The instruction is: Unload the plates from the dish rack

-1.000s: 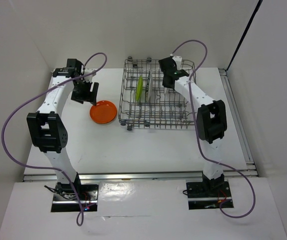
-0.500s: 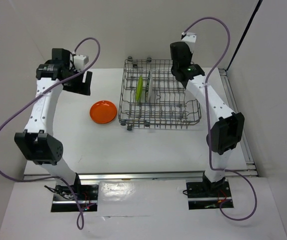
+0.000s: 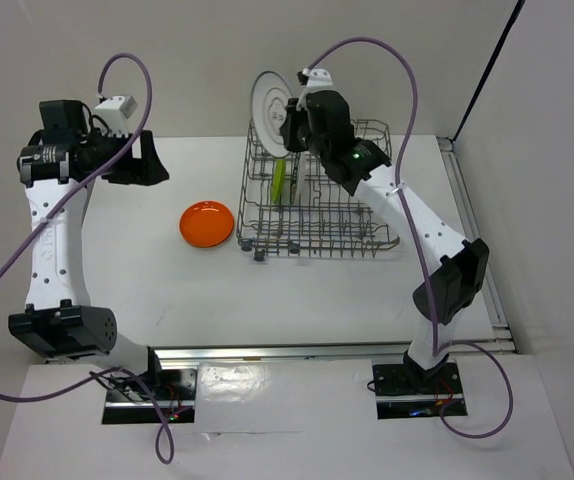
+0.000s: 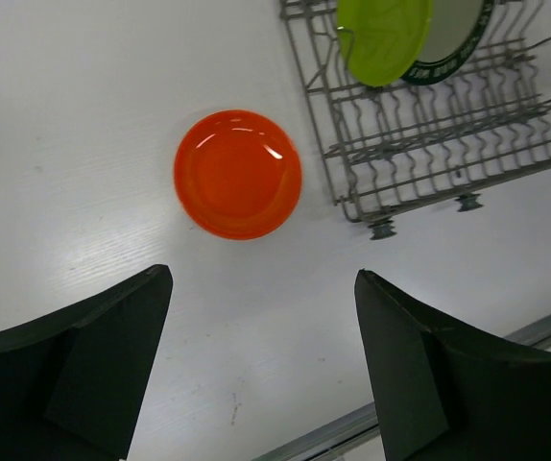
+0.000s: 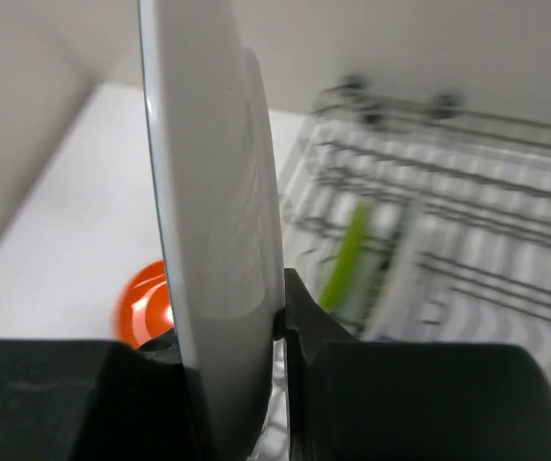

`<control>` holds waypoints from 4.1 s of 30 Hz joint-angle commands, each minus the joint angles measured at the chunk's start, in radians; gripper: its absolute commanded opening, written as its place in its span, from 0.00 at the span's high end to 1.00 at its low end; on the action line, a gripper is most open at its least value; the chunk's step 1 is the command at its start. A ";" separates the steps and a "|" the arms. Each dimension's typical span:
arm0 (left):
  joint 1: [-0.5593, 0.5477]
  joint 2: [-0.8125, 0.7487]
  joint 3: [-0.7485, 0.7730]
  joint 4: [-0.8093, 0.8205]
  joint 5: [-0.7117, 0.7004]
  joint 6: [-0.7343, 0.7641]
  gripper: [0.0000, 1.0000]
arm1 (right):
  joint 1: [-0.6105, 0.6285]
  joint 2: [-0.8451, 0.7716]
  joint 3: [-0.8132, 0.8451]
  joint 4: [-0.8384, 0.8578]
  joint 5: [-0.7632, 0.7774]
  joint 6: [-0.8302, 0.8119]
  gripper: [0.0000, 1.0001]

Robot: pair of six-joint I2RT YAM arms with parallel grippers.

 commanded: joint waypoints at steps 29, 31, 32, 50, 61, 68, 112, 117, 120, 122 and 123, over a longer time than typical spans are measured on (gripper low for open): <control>0.052 0.129 -0.157 0.108 0.512 -0.025 0.63 | 0.046 0.177 -0.175 0.441 -1.184 0.409 1.00; 0.052 0.140 -0.146 0.079 0.537 -0.001 0.77 | 0.046 0.197 -0.165 0.430 -1.184 0.409 1.00; 0.052 0.149 -0.135 0.050 0.549 0.009 0.92 | 0.055 0.206 -0.154 0.430 -1.184 0.409 1.00; 0.271 0.184 -0.164 -0.104 0.382 0.049 1.00 | 0.044 0.214 0.038 0.082 -0.851 0.234 0.19; 0.532 0.106 -0.502 0.279 0.039 -0.103 1.00 | -0.023 0.192 0.193 -0.212 -0.006 0.195 0.18; 0.567 0.183 -0.554 0.339 -0.012 -0.103 1.00 | -0.127 0.198 0.136 -0.186 -0.072 0.246 0.18; 0.575 0.168 -0.470 0.188 0.045 -0.061 0.39 | 0.014 0.297 0.345 0.063 0.654 -0.157 1.00; 0.512 0.111 -0.392 0.143 0.161 0.010 0.27 | 0.107 0.159 0.253 0.213 0.524 -0.239 1.00; 0.452 0.089 -0.335 0.082 0.350 0.083 0.16 | 0.086 0.155 0.245 0.092 -0.020 -0.017 1.00; 0.400 0.120 -0.249 0.005 0.449 0.137 0.15 | 0.052 0.223 0.256 0.048 -0.439 0.081 1.00; 0.385 0.132 -0.225 -0.066 0.521 0.197 0.15 | 0.041 0.240 0.236 0.070 -0.543 0.144 1.00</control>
